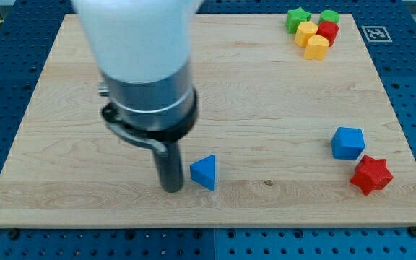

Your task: Move the blue triangle above the blue cube

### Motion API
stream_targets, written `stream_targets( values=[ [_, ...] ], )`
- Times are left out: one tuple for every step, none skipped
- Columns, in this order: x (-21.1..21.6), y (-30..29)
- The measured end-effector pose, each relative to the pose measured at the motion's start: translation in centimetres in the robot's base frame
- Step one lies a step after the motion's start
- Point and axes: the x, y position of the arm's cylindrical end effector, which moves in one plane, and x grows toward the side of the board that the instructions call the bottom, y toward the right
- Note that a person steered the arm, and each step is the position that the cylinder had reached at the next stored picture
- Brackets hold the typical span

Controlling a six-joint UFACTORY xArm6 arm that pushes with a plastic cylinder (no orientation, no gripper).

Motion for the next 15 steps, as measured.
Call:
stream_targets(
  values=[
    [0.0, 2.6],
    [0.0, 4.2],
    [-1.1, 5.0],
    [-3.7, 5.0],
    [-5.2, 5.9],
    [-6.2, 7.4],
    [-8.2, 9.2],
    [-10.9, 11.2],
    [-11.8, 13.1],
    [-11.5, 13.5],
    [-11.2, 13.5],
    [-9.9, 13.5],
    [-9.9, 13.7],
    [-8.7, 13.7],
    [-7.2, 13.7]
  ],
)
